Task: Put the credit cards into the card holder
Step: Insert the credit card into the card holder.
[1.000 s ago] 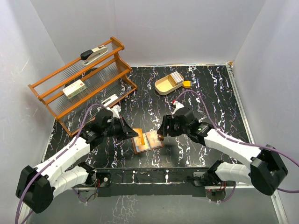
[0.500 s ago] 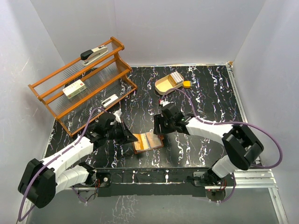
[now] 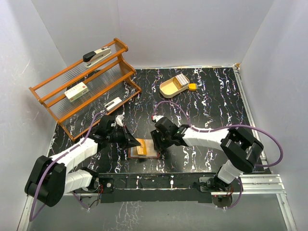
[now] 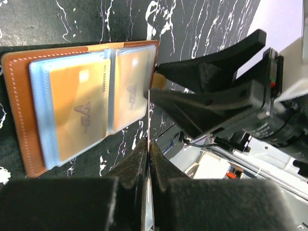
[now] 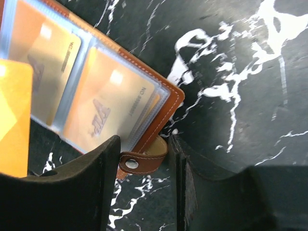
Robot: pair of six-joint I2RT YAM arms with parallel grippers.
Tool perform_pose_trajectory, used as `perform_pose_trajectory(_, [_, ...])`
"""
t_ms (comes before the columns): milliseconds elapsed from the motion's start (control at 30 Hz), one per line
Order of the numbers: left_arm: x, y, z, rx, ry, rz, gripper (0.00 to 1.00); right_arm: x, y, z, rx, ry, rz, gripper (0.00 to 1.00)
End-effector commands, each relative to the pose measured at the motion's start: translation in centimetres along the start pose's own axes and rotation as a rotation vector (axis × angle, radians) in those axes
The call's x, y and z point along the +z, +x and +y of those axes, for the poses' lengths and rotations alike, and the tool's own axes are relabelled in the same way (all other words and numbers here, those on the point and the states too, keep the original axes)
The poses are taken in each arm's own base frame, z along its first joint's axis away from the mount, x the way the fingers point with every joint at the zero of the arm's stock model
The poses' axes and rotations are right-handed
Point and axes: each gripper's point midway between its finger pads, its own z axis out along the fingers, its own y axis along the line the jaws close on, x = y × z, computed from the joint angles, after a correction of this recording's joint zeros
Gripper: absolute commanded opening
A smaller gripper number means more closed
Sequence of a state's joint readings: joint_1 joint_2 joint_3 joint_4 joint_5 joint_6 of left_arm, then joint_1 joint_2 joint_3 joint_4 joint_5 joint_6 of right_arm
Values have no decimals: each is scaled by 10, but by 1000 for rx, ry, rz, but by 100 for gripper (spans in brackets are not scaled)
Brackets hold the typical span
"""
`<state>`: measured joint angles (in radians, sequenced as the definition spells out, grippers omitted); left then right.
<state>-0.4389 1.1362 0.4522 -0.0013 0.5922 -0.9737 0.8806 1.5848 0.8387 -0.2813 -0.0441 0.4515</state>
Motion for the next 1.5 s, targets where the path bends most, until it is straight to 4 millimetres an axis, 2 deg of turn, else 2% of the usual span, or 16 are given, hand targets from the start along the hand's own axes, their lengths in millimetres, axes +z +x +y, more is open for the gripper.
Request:
perform_pose_trajectory(0, [-5,8,-7,61,23,79,0,-8,-1,7,-11,26,-61,41])
perform_pose_trajectory(133, [-4,8,-8,85,12,111,0,-14,-14,4,1,52,-124,38])
perform_pose_trajectory(300, [1,6,2,84,-21,140,0,-12,-24,1,4,84,-155,31])
perform_pose_trajectory(533, [6,9,13,69,-29,149,0,-4,-20,-3,-16,95,-139,31])
perform_pose_trajectory(733, [6,15,2,46,35,195,0,-12,-26,-5,-19,109,-168,36])
perform_pose_trajectory(867, [3,9,7,63,-14,167,0,-17,-32,1,14,90,-182,40])
perform_pose_trajectory(1133, [1,4,2,104,-15,160,0,-34,-46,32,52,-47,-206,49])
perform_pose_trajectory(1333, [6,7,-2,96,47,189,0,-38,-51,36,59,-59,-216,48])
perform_pose_trajectory(1467, [10,7,-1,94,63,206,0,-33,-44,34,64,-60,-196,44])
